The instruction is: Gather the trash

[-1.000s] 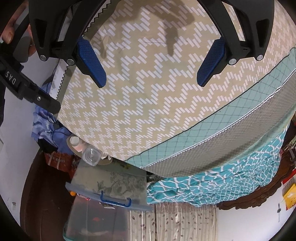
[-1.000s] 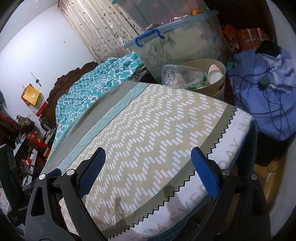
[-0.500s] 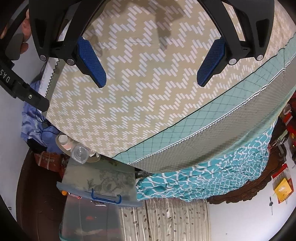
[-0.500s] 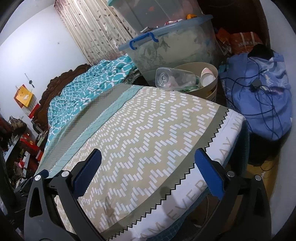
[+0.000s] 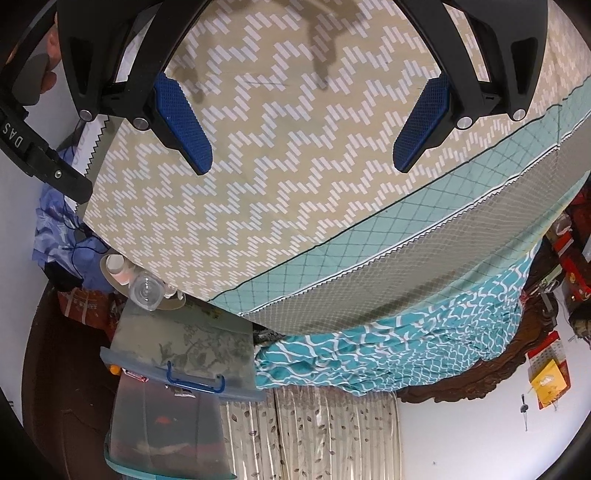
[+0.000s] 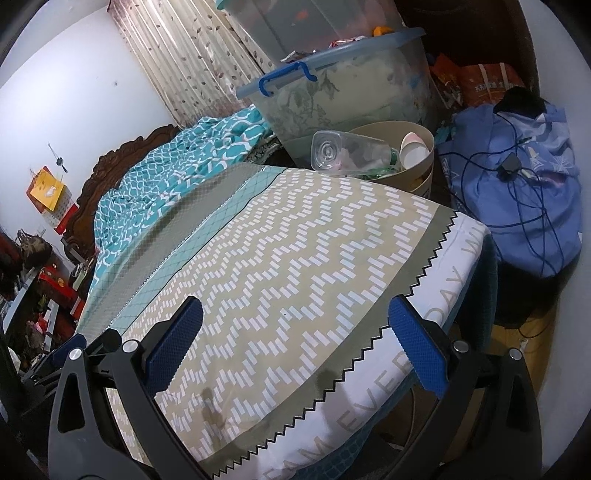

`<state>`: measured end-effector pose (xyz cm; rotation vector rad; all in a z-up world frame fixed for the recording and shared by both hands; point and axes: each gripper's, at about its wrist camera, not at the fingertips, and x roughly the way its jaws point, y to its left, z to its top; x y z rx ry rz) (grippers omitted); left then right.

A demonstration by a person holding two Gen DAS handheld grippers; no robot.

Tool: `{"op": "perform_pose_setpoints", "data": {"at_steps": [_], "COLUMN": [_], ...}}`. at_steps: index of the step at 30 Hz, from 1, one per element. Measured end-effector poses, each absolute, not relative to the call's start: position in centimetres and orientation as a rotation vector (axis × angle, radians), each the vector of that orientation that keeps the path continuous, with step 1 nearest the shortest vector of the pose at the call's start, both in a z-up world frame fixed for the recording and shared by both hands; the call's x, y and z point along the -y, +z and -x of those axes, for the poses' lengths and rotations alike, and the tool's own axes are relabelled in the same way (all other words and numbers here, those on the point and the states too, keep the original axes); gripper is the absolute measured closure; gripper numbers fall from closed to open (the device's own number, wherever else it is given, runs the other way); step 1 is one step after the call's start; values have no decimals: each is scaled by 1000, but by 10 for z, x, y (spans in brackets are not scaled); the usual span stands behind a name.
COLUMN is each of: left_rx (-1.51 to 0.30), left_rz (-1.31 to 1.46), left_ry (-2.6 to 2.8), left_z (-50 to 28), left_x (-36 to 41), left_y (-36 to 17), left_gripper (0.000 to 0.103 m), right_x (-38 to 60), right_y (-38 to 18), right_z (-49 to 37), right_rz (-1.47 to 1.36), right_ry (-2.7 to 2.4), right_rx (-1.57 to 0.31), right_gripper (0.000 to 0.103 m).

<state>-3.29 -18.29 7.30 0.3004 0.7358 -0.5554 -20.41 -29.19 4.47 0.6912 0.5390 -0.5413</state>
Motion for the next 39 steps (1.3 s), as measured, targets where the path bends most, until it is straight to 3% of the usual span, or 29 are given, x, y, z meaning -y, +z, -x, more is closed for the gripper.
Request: {"op": "perform_pose_setpoints", "data": {"at_steps": [39], "left_rx": [-647], "left_rz": [-303], "left_ry": [-504], "left_z": [52], "left_x": [175], "left_y": [96], "left_gripper": [9], "right_x": [283], "right_y": [64], "right_z": [224], "right_rz": [-681], "right_ry": [-543], "right_rx": [-485], "right_gripper": [4]}}
